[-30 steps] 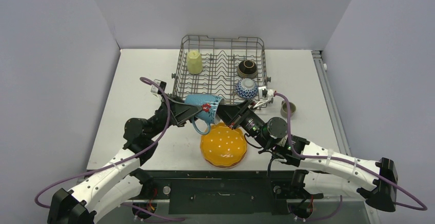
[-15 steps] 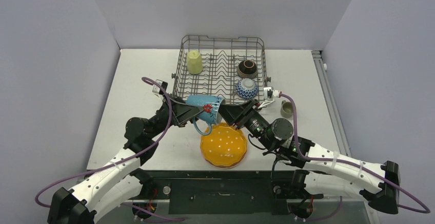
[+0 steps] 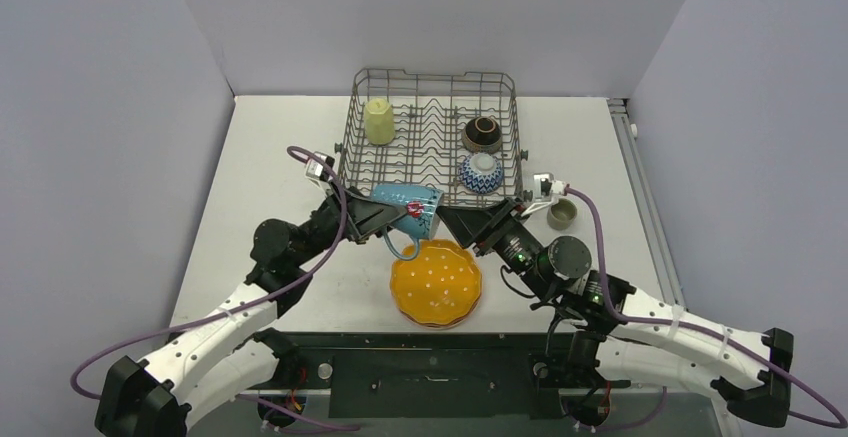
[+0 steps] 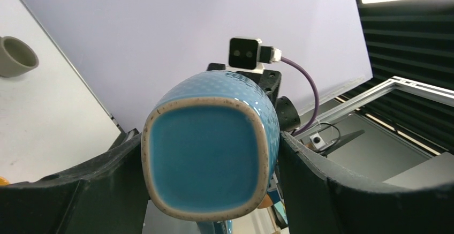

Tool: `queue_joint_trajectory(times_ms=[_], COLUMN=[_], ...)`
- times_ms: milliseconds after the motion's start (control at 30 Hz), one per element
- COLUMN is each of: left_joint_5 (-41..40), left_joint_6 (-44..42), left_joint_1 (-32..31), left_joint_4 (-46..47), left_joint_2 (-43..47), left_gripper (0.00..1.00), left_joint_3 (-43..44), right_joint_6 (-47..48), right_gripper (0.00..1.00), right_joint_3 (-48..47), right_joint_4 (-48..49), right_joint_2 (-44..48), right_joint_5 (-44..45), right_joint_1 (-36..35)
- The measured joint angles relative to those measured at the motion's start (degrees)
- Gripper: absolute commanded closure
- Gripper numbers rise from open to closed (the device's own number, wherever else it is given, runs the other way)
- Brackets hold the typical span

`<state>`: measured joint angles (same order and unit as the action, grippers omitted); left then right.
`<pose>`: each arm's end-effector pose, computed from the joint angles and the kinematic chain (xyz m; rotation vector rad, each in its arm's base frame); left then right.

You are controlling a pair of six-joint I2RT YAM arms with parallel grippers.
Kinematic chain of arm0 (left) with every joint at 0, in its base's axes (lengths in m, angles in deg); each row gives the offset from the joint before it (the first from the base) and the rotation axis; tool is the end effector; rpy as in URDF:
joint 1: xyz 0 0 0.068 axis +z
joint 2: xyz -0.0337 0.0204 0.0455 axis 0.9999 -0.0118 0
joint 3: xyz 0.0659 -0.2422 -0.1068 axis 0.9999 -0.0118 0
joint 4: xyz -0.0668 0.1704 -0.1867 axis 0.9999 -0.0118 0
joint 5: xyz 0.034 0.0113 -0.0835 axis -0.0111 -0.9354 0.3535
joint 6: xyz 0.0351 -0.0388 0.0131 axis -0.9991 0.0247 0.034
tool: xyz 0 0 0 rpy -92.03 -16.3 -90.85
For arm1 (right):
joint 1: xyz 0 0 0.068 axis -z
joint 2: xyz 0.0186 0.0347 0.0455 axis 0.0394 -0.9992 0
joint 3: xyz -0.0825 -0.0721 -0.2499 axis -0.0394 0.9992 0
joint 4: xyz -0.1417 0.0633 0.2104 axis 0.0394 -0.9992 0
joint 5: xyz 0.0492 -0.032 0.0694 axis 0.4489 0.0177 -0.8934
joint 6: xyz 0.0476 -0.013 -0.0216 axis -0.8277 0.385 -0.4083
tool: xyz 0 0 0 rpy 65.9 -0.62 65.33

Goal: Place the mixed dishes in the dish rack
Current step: Turn the cup upside down in the dish rack.

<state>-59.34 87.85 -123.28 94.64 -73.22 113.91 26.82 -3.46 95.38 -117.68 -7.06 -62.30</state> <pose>0.1515 -0.1224 0.3266 -0.0802 1.4852 -2.0238 0.0930 0.1707 0.3604 0.1068 1.6072 1.4190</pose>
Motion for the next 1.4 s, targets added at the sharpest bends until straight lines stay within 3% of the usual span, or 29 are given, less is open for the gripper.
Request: queue_joint_trajectory(times_ms=[433, 733, 1400], left_joint_5=[-0.35, -2.54, -25.29], left_joint_6=[-7.91, -18.82, -44.30], left_joint_1=[4.66, 9.31, 11.19], left_joint_4=[-9.60, -23.19, -56.04], left_joint_2=[-5.31, -9.20, -31.93], left_gripper=[1.00, 1.00, 1.00], left_joint_3=[3.69, 11.98, 38.82], right_joint_6=[2.40, 5.33, 13.90], right_gripper=[0.55, 0.54, 0.51], right_joint_3=[4.15, 5.53, 5.90], right_joint_4=[-8.00, -15.54, -30.40], right_joint_2=[12.94, 19.39, 29.22], right_joint_5=[2.60, 4.87, 10.34], right_joint_1=[0.00, 0.00, 0.00])
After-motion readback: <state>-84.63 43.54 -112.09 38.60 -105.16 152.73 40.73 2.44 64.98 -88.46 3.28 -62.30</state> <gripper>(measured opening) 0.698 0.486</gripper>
